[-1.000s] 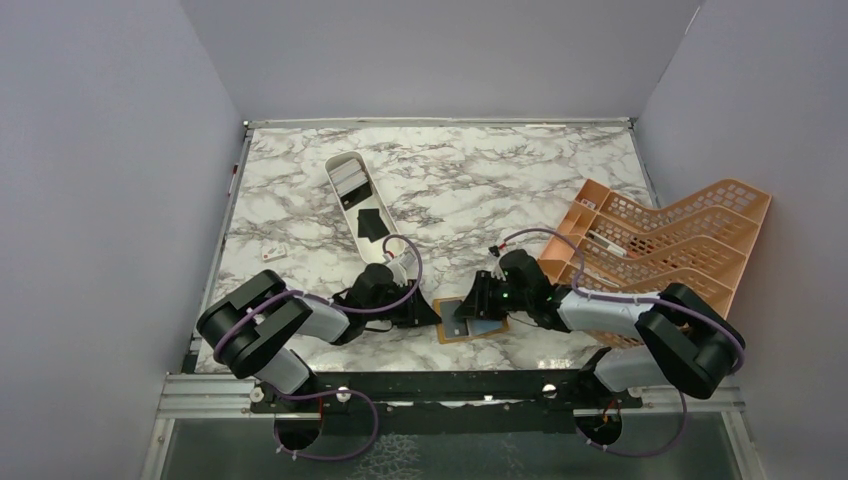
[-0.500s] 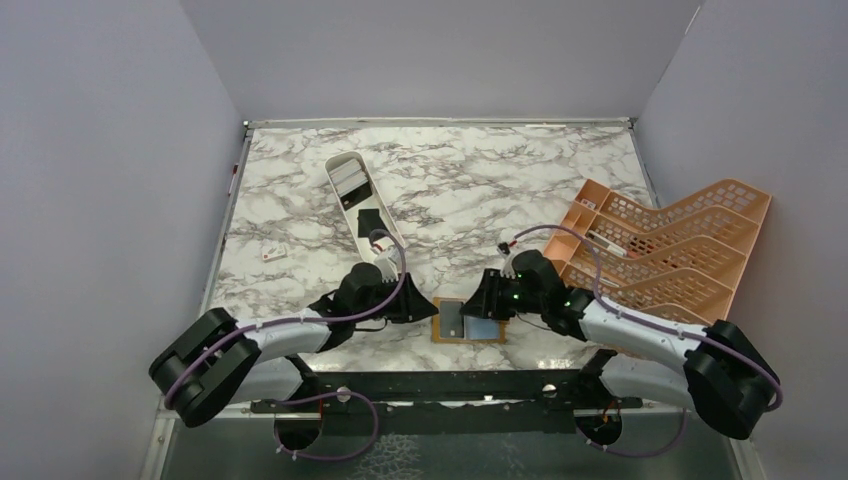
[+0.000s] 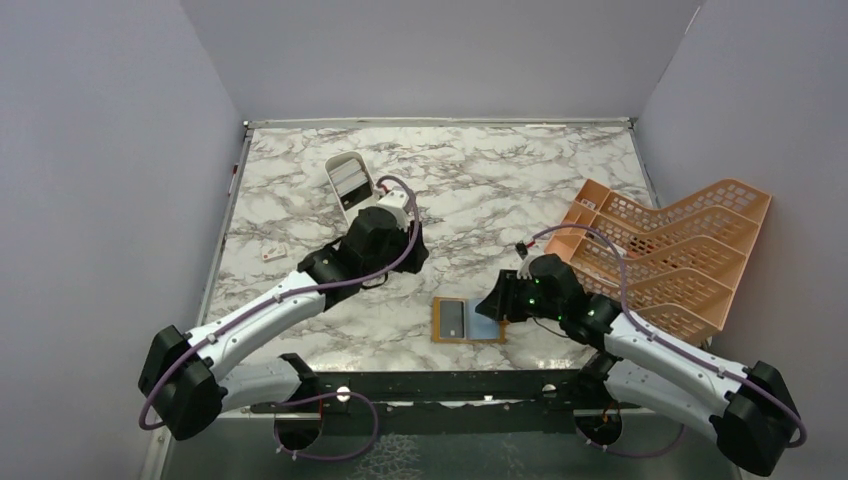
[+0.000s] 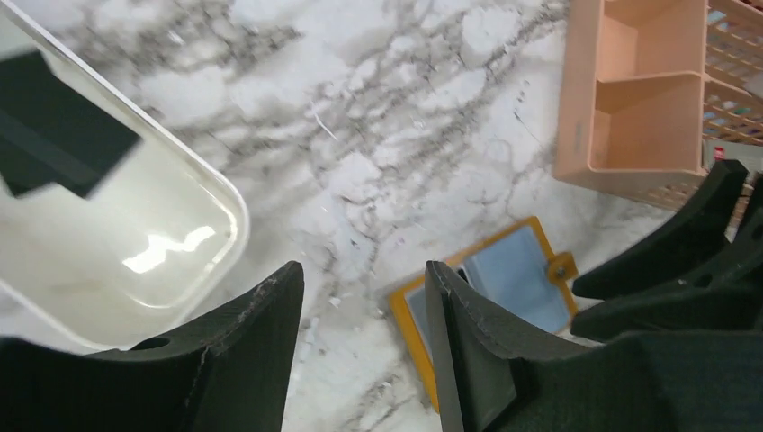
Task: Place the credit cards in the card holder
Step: Pick up the credit card from the storage box.
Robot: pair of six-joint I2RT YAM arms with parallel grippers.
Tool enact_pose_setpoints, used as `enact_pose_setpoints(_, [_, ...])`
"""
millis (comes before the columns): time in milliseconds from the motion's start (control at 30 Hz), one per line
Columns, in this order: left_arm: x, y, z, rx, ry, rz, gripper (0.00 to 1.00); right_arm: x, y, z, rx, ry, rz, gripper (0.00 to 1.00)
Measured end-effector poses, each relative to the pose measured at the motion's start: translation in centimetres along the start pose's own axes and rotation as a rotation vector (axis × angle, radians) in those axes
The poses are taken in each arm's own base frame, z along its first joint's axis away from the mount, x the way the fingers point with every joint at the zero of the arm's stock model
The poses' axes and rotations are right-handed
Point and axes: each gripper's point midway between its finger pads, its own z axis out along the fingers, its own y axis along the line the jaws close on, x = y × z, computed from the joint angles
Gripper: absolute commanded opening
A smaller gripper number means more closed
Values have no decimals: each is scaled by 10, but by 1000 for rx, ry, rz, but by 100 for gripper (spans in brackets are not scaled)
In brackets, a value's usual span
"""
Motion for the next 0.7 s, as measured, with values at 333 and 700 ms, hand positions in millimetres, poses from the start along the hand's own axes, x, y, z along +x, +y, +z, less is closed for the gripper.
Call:
enact_pose_setpoints(333, [-90, 60, -19, -311, -35, 396, 53, -9, 1, -18, 2, -60, -34, 46])
enact_pose_setpoints(700, [-111, 173, 16, -493, 182, 640, 57, -11, 5, -25, -19, -82, -45, 46])
